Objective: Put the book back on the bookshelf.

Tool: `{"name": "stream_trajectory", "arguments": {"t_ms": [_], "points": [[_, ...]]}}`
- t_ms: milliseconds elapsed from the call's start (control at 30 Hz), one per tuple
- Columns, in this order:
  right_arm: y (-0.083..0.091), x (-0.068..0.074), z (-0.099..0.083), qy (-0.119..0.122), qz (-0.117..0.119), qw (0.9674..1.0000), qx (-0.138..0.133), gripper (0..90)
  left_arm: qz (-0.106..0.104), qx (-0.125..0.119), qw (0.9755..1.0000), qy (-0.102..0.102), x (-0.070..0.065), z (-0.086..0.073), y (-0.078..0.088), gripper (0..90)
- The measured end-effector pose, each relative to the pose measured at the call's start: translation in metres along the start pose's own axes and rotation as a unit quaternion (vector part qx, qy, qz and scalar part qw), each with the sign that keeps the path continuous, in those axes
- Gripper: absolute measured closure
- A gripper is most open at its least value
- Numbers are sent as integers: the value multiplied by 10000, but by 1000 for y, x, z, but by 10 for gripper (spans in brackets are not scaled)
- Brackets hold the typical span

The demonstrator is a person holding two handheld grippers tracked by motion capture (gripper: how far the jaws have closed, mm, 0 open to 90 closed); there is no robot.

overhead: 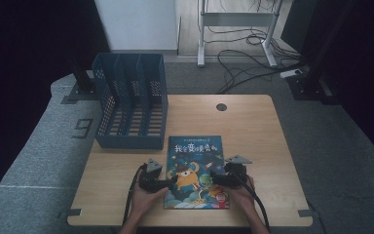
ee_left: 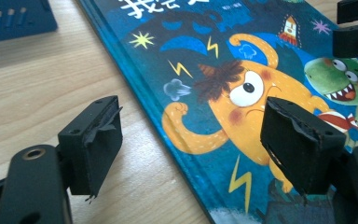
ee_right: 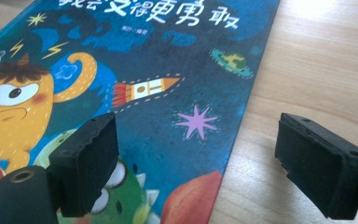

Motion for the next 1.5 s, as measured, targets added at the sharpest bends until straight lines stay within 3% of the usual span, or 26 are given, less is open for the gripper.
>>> {"name": "stream_trajectory", "arguments": {"t_ms": [367, 733, 900, 1000, 1167, 1400, 1500], "points": [[-2, 2, -1, 13, 24, 10000, 16, 131, -37, 160, 9998, -92, -9, -4, -9, 203], [-1, 4, -2, -8, 61, 10000, 5, 138, 1, 156, 9997, -173, -14, -5, -11, 200], [-1, 7, -2, -1, 284, 9996, -16, 189, 29, 152, 9997, -177, -14, -5, -11, 197], [-1, 9, -2, -12, 262, 9997, -23, 186, 37, 154, 9997, -182, -15, -5, -11, 197], [0, 6, -1, -193, 351, 9992, -41, 204, 49, 162, 9997, -194, -15, -5, -11, 196], [4, 2, 1, -626, 587, 9963, -61, 216, 49, 154, 9997, -178, -15, -5, -12, 196], [5, 0, 2, -687, 643, 9955, -70, 221, 42, 154, 9997, -175, -15, -5, -12, 194]]}}
Point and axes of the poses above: each handheld gripper's, and its own axes: y roughly backward along the jaws, z roughly out of its top, x roughly to its left, the point moved 3 cm from there along -y, roughly forward along the jaws, and after that the axes turned 3 degrees about z, right-handed, at the moved point
